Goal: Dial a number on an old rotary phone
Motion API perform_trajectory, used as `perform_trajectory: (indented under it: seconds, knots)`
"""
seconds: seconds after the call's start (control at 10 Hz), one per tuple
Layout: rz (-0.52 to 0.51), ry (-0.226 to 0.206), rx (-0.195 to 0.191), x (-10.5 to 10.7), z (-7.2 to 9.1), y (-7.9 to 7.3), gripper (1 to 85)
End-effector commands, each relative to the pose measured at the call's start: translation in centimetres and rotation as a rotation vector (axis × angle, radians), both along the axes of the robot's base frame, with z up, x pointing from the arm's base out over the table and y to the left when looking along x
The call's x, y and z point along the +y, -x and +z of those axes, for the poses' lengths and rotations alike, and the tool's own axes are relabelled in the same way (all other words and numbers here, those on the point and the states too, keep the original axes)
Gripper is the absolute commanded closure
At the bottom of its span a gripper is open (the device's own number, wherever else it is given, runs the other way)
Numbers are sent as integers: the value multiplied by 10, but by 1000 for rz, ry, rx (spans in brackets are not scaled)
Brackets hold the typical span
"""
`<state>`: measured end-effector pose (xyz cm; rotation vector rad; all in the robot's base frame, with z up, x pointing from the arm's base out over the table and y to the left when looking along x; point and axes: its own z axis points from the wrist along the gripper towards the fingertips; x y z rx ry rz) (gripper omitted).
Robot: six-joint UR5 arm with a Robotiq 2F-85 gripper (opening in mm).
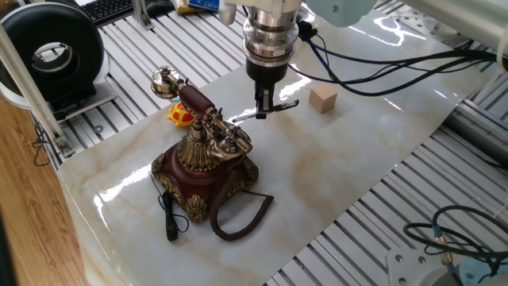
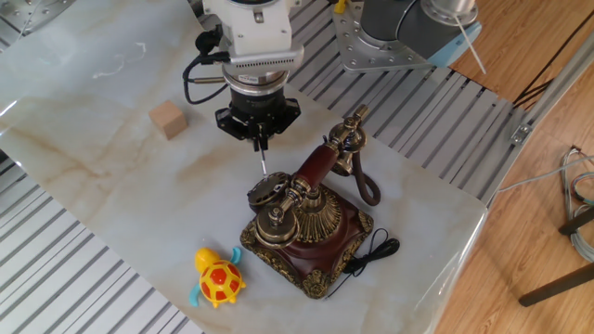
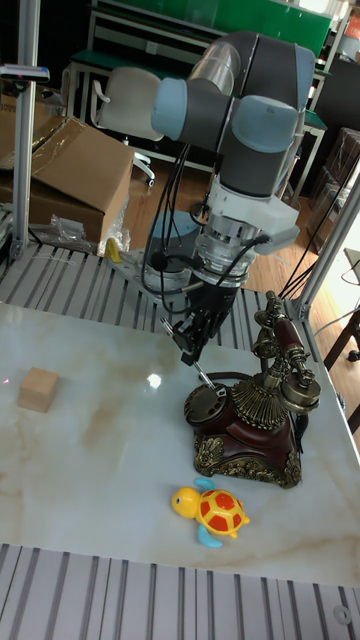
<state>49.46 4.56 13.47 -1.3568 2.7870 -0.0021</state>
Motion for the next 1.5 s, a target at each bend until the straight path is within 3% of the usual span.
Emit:
perform_trajectory:
  seconds: [0.0,1.0,1.4]
  knots:
    - [29,-27,8,6,1,2,843]
    - [69,-33,-35,5,-3,-17,843]
    - [68,-16,-33,0,-2,-15,843]
